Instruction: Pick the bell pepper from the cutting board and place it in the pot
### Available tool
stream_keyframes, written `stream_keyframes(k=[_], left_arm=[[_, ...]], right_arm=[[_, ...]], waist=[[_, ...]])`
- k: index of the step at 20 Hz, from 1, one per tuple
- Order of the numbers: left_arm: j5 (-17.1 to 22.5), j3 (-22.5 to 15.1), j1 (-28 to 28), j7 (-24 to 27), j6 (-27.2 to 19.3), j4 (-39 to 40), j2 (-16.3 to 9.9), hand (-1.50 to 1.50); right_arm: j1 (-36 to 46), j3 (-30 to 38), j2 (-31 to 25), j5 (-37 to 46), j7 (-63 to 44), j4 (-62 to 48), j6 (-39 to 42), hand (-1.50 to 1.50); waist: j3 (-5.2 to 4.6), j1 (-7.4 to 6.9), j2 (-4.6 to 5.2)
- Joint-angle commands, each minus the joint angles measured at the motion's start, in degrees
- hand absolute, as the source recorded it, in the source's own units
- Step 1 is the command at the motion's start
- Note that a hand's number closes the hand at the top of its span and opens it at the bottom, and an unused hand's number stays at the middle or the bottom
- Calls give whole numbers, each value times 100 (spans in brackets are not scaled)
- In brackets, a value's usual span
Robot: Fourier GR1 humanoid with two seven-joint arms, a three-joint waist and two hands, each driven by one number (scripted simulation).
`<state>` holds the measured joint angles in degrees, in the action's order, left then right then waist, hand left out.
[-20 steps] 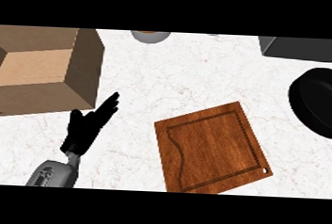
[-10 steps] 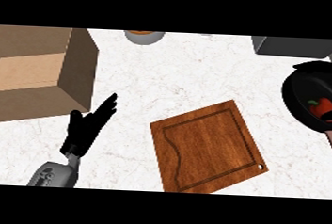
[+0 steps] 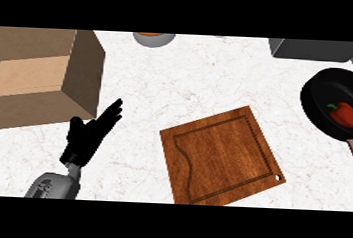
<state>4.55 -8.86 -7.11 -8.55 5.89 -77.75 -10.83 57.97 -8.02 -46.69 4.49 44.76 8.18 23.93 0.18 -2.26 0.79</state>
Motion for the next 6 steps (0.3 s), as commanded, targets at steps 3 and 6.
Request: stream_keyframes(k=[3, 6], left_arm=[[22, 21, -5, 115, 147, 17, -65, 0], [22, 89, 91, 242, 85, 29, -57, 0]], right_arm=[[211, 798, -632, -777, -166, -484, 1167, -150], [101, 1016, -939, -998, -205, -499, 1506, -150]], waist=[[13, -95, 84], [25, -110, 111]])
